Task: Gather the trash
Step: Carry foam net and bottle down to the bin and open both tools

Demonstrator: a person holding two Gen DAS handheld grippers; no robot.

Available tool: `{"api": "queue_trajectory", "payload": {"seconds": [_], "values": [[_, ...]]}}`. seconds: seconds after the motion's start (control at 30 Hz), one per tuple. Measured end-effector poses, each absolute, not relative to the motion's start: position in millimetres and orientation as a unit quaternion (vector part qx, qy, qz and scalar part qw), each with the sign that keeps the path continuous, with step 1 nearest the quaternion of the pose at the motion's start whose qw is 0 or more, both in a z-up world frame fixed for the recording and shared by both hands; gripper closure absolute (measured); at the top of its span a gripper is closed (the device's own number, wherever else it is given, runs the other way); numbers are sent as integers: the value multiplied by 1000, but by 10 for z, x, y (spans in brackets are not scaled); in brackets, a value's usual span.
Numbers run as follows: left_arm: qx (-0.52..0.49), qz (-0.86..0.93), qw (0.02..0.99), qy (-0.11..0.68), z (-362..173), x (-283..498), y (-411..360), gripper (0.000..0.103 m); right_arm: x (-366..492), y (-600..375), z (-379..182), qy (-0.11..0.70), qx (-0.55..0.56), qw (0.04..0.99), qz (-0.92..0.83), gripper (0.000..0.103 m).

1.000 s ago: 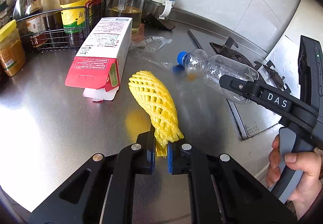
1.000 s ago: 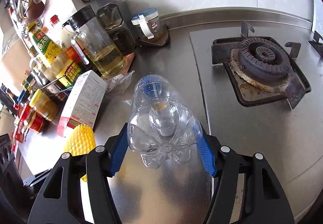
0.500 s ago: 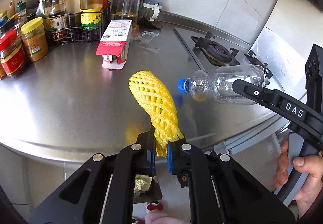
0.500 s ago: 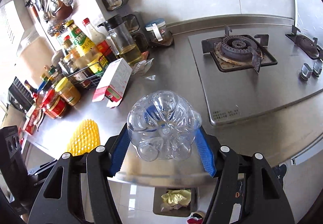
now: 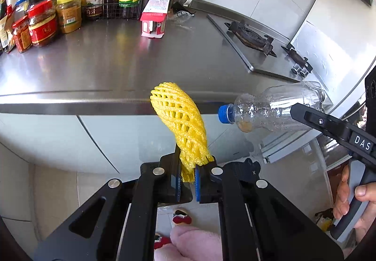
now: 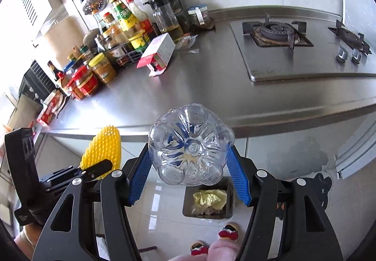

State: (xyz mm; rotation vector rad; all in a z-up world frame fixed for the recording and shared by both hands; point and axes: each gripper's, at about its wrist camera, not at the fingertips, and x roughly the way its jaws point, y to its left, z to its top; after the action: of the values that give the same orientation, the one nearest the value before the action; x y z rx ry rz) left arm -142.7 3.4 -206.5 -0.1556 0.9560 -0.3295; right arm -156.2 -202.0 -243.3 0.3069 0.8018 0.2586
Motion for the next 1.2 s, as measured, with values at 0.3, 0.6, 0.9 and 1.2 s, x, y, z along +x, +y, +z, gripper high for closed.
{"api": "queue_trajectory", "payload": {"seconds": [0.3,0.6,0.9,1.2], "values": [[-90,-154,834,522,-2829,-1480,38,96,-1500,-1808,-3243,465,144,865,121,39],[-96,-147,792,584,-3871,-1316,-108,96,-1159,-1655,-4227,537,140,827,91,39],[-91,-142,764,623,-4723,-1139,-202,96,-810,-1578,-5012,572,162,802,62,39],[-91,-132,750,641,-5181,-1020,-224,95,-617,-1454,-5422,601,175,778,52,39]]}}
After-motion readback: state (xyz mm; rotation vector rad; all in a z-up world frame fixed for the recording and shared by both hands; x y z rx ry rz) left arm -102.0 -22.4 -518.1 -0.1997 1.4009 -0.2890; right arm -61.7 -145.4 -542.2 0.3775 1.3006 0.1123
